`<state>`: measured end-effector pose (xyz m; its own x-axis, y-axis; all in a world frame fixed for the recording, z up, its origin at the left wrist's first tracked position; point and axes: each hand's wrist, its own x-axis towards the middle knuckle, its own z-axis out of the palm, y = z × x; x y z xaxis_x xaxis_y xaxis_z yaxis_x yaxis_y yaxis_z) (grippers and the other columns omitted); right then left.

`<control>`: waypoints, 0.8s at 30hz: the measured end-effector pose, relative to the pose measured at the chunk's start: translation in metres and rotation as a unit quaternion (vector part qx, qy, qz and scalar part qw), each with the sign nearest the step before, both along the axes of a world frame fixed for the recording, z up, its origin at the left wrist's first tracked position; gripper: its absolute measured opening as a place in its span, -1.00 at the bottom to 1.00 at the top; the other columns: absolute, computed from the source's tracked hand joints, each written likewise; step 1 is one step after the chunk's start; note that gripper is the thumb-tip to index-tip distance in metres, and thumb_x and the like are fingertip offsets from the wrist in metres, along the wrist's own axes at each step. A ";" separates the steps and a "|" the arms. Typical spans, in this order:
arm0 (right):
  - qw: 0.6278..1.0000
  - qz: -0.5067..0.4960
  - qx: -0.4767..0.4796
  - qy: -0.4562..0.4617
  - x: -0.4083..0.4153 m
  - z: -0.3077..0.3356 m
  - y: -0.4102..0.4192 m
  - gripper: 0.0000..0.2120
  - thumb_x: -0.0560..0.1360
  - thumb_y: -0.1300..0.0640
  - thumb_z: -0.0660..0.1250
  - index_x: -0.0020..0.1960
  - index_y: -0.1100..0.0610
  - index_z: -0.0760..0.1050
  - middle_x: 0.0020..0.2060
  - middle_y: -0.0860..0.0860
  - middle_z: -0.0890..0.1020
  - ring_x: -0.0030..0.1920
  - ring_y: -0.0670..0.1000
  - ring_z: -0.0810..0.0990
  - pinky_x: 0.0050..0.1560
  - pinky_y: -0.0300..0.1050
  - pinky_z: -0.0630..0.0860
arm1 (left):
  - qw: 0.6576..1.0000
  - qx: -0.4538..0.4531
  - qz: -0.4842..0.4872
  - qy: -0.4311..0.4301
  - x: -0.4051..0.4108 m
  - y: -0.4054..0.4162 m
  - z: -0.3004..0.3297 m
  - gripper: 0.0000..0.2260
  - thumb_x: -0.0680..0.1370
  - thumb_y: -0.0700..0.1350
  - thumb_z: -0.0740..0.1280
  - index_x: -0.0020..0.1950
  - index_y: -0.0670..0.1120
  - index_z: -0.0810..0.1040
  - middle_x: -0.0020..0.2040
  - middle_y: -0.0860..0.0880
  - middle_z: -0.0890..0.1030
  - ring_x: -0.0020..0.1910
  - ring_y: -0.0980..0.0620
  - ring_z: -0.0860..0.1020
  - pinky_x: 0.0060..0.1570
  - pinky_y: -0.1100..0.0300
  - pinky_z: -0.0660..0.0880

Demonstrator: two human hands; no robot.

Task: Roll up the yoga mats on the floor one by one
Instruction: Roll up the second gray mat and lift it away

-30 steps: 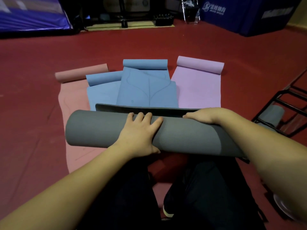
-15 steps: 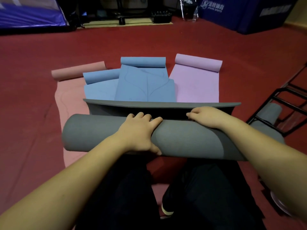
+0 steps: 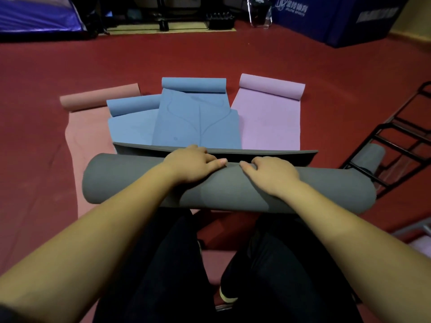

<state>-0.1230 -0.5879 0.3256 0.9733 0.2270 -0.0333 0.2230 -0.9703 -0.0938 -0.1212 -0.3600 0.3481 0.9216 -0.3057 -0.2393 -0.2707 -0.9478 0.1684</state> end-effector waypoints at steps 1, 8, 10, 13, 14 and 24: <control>1.000 -0.006 0.003 0.013 0.004 0.001 0.000 -0.39 0.56 -0.36 -0.09 0.00 0.04 0.57 0.03 0.08 0.66 0.09 0.14 0.59 -0.07 -0.02 0.39 | 0.998 0.021 -0.012 -0.060 0.000 -0.001 -0.004 -0.40 0.59 0.36 -0.15 0.28 0.16 0.57 0.15 -0.01 0.53 0.21 -0.04 0.42 0.12 0.01 0.36; 0.992 -0.010 0.008 0.122 0.031 0.005 0.001 -0.33 0.57 -0.36 -0.09 0.15 0.07 0.61 0.18 0.13 0.61 0.18 0.16 0.54 0.05 -0.02 0.40 | 0.940 0.000 -0.016 -0.340 -0.046 0.003 -0.057 -0.41 0.51 0.36 0.17 0.15 -0.14 0.56 0.12 -0.16 0.57 0.10 -0.22 0.52 0.11 -0.13 0.41; 0.987 -0.016 0.021 0.157 0.038 0.008 0.004 -0.32 0.58 -0.34 -0.07 0.25 0.10 0.58 0.27 0.17 0.56 0.23 0.18 0.51 0.14 -0.01 0.40 | 0.943 0.054 -0.038 -0.325 -0.063 0.007 -0.076 -0.22 0.38 0.42 0.33 0.35 -0.15 0.46 0.34 -0.23 0.49 0.32 -0.29 0.45 0.28 -0.34 0.29; 0.977 -0.025 0.053 0.204 0.044 0.015 0.010 -0.36 0.60 -0.30 -0.01 0.39 0.14 0.47 0.39 0.19 0.46 0.32 0.18 0.45 0.18 -0.06 0.32 | 0.952 0.118 -0.025 -0.283 -0.066 0.008 -0.082 -0.03 0.25 0.33 0.51 0.49 -0.10 0.25 0.45 -0.25 0.39 0.41 -0.36 0.35 0.29 -0.44 0.19; 0.974 -0.025 0.059 0.216 0.045 0.017 0.013 -0.37 0.61 -0.28 0.00 0.40 0.14 0.45 0.40 0.18 0.45 0.33 0.17 0.44 0.18 -0.07 0.30 | 0.955 0.119 -0.012 -0.270 -0.063 0.007 -0.078 -0.02 0.24 0.31 0.53 0.49 -0.09 0.22 0.46 -0.26 0.38 0.41 -0.37 0.34 0.28 -0.43 0.18; 0.959 -0.011 0.070 0.274 0.042 0.041 0.010 -0.49 0.62 -0.22 0.05 0.41 0.04 0.43 0.43 0.09 0.43 0.31 0.09 0.43 0.20 -0.07 0.24 | 0.954 0.120 -0.033 -0.273 -0.063 0.005 -0.049 -0.07 0.23 0.33 0.47 0.49 -0.04 0.32 0.39 -0.27 0.42 0.35 -0.34 0.40 0.27 -0.38 0.28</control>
<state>-0.0810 -0.5775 0.3665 0.8223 0.2466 -0.5128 0.0829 -0.9435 -0.3207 -0.1838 -0.3549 0.2994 0.9095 -0.3637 0.2012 -0.3158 -0.9194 -0.2346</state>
